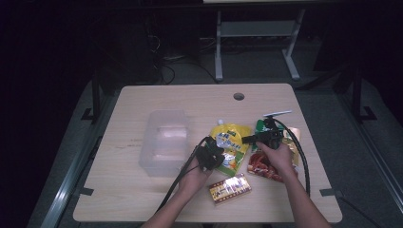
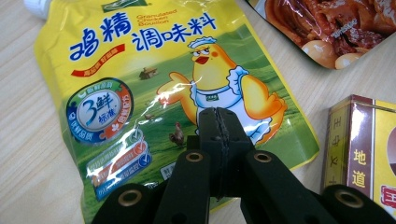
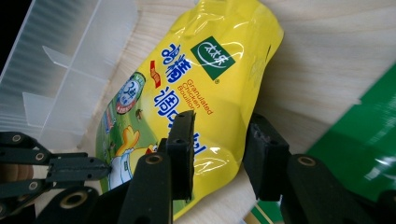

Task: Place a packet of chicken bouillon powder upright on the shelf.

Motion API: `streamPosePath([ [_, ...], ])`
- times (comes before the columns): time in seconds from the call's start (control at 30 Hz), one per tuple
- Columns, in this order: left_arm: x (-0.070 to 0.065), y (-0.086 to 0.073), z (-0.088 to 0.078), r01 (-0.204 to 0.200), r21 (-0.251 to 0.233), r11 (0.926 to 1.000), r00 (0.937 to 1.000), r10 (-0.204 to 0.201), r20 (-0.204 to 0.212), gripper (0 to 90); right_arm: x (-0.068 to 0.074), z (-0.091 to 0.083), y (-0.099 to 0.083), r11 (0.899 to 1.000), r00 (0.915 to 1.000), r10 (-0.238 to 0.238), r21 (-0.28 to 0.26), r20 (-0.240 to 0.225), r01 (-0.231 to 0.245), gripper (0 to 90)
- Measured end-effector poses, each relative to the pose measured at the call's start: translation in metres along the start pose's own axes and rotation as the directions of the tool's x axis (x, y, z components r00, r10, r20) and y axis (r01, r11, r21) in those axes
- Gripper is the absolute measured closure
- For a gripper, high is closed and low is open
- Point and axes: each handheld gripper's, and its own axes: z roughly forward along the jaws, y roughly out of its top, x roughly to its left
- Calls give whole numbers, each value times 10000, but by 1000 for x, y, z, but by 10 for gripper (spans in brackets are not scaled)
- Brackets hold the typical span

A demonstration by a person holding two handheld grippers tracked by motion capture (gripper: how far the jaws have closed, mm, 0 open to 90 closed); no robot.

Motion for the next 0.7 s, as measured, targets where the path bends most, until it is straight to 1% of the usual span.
streamPosePath([
  [0.13,0,0,1,-8,-12,10000,10000,8,61,897,1,6,1,10000,9999,-12,22,141,12,693],
  [0.3,1,0,1,-14,-60,10000,9999,15,122,897,1,10,2,9998,9993,-37,171,374,31,789],
  [0.33,1,0,1,4,-86,10000,9999,-2,146,897,0,11,2,9998,9994,-45,200,351,38,800],
  [0.37,1,0,1,13,-107,9999,9999,-11,158,897,-1,12,2,9997,9995,59,236,317,-67,817],
  [0.47,0,-1,1,-49,-168,9998,9999,51,155,896,-3,13,2,9999,9997,64,133,243,-68,882],
  [0.53,1,-2,1,-96,-236,9997,9998,101,188,895,-1,12,3,9999,9995,-140,98,294,137,892],
  [0.6,3,-3,0,89,-309,9995,9991,-76,427,878,0,11,3,9995,9991,-313,42,268,312,895],
  [0.63,3,-4,-1,125,-314,9994,9987,-109,498,864,1,9,3,9996,9994,-274,23,234,274,896],
  [0.67,4,-4,-3,44,-343,9994,9988,-28,481,852,2,7,3,9994,9993,-339,13,184,339,896],
  [0.7,4,-5,-6,131,-511,9986,9985,-104,533,833,4,5,3,9992,9990,-406,-51,174,407,896],
])
